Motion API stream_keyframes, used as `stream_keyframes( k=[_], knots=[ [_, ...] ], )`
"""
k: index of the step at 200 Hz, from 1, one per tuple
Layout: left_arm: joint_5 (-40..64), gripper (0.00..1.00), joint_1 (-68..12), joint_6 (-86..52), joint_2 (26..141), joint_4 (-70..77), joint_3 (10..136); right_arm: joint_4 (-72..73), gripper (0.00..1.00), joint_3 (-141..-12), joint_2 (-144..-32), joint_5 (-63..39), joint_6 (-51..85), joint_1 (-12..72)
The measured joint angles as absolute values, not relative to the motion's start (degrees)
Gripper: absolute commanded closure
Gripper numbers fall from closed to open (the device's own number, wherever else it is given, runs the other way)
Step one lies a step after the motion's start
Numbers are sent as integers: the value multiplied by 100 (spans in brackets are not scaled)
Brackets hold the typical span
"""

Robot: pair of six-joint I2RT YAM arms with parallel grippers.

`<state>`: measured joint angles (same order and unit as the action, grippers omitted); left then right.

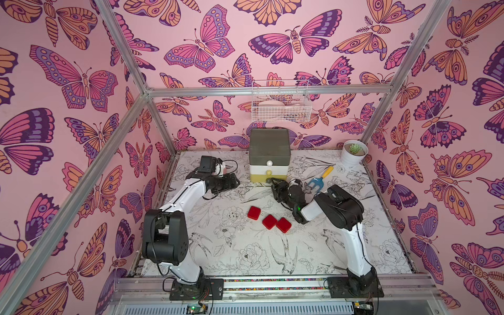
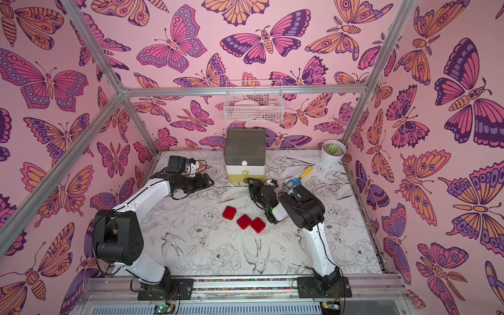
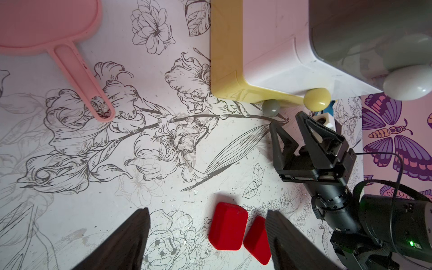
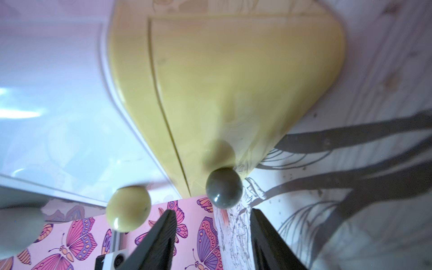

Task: Place the brooch boxes into the drawer by color
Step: Open the drawer in the storage box.

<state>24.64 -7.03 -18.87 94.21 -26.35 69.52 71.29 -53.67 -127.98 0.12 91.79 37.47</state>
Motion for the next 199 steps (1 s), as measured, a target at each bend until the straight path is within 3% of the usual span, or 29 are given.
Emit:
stream_keyframes(
  k=[199],
  knots=[
    [2467, 16, -703, -1861, 9421, -2635, 6936, 6925, 44, -6047, -13242, 508, 9450, 3994]
  ],
)
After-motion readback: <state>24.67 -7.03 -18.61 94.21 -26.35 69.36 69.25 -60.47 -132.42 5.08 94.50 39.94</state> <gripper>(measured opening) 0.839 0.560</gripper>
